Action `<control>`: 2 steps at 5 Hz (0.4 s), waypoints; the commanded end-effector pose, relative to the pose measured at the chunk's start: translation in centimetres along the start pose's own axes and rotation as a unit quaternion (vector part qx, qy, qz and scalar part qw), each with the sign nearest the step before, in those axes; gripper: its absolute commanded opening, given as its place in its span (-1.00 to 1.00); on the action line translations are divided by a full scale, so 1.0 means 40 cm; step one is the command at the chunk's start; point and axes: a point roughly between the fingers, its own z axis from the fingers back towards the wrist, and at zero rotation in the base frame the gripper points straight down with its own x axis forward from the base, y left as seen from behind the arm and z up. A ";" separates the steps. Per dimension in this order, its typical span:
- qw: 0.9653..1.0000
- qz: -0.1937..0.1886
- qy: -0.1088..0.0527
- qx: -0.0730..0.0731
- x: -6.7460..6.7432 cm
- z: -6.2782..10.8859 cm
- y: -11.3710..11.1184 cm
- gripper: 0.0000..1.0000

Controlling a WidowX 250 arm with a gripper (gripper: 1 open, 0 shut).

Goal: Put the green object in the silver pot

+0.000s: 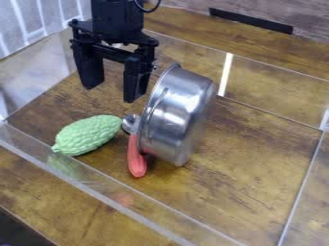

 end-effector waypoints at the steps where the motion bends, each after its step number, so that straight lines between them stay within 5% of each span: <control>1: 1.000 -0.025 0.010 0.001 -0.010 -0.026 0.013 1.00; 2: 0.998 -0.067 0.010 0.010 -0.017 -0.069 0.043 1.00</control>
